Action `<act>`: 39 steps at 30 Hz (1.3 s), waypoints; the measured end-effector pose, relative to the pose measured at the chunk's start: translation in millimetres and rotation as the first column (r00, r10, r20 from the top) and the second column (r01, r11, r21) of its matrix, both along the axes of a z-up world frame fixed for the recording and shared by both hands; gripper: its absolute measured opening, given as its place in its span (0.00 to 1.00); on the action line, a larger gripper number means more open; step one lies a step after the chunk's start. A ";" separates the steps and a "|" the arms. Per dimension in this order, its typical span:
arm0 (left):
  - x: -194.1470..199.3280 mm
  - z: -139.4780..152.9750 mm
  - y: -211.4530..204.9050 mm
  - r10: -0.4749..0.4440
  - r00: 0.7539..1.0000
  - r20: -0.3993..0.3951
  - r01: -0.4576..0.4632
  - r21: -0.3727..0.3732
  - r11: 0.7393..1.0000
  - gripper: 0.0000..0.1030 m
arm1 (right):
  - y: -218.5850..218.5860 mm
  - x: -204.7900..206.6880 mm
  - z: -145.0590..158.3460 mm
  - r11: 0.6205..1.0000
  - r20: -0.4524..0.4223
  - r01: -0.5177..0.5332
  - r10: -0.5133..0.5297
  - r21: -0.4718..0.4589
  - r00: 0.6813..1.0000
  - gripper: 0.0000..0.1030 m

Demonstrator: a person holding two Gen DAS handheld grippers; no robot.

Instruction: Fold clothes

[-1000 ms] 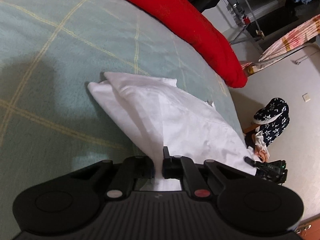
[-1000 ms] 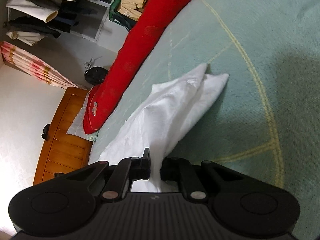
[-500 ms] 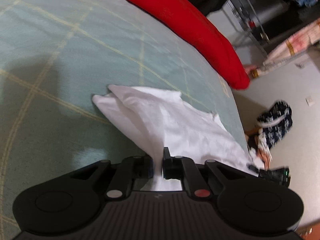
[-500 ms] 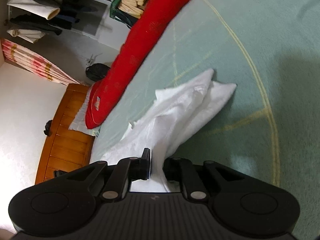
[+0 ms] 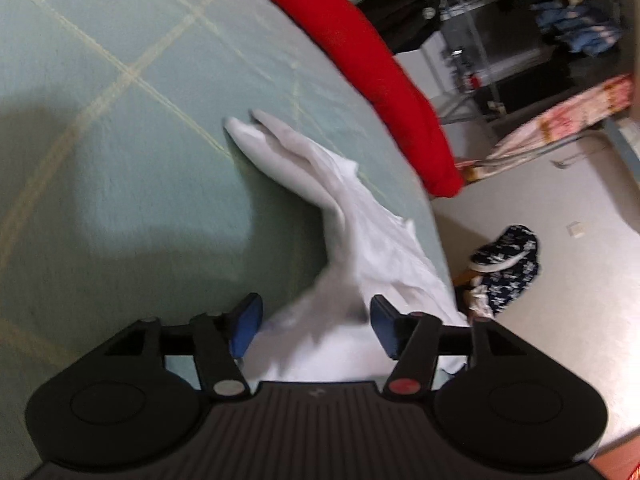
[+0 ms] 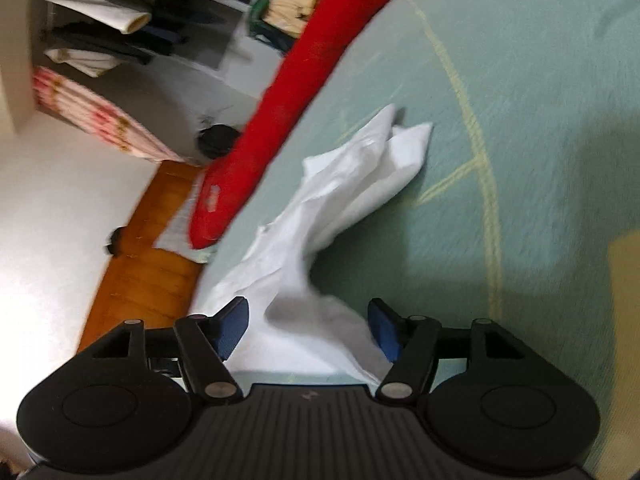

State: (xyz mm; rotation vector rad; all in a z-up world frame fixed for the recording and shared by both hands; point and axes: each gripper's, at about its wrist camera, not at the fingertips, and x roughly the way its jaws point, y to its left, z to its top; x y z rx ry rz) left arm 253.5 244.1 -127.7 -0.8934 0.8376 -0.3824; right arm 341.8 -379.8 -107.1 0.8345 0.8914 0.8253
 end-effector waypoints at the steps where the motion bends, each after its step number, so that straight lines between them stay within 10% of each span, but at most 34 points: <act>1: -2.5 -1.2 -1.6 -0.006 1.000 0.018 0.006 0.001 1.000 0.64 | 1.8 -2.7 -0.3 1.000 0.016 -0.009 0.009 0.004 1.000 0.72; 14: -2.1 7.5 -18.0 -0.124 0.984 0.124 0.094 0.222 0.970 0.64 | 18.0 -12.0 14.6 0.979 0.166 -0.076 0.108 -0.190 0.980 0.75; 15: -2.5 10.2 -21.2 -0.131 0.984 0.120 0.099 0.246 0.964 0.60 | 22.3 -12.3 16.2 0.970 0.166 -0.081 0.121 -0.229 0.979 0.65; 16: -2.6 12.0 -23.3 -0.134 0.985 0.109 0.102 0.261 0.960 0.34 | 26.4 -12.1 18.3 0.957 0.161 -0.081 0.130 -0.279 0.978 0.56; 17: -2.2 12.6 -23.4 -0.129 0.988 0.084 0.103 0.261 0.960 0.18 | 30.5 -12.0 20.5 0.941 0.155 -0.080 0.138 -0.328 0.978 0.28; 18: -3.3 14.0 -23.5 -0.124 0.990 0.070 0.102 0.260 0.960 0.16 | 31.6 -11.1 21.7 0.934 0.144 -0.077 0.134 -0.350 0.980 0.18; 32: -43.6 55.8 -2.0 -0.066 0.997 0.049 0.053 0.241 0.969 0.06 | -9.2 -23.7 57.0 0.981 0.054 -0.075 0.086 -0.179 0.995 0.14; 36: -62.2 66.5 -8.4 -0.032 0.998 0.047 0.011 0.401 0.916 0.15 | -4.7 -36.5 61.5 0.896 0.045 -0.027 0.052 -0.444 0.998 0.26; 39: -77.1 90.4 -39.9 -0.119 0.983 0.137 0.017 0.586 0.810 0.30 | 9.0 -59.3 88.5 0.809 0.186 0.040 0.087 -0.587 0.979 0.39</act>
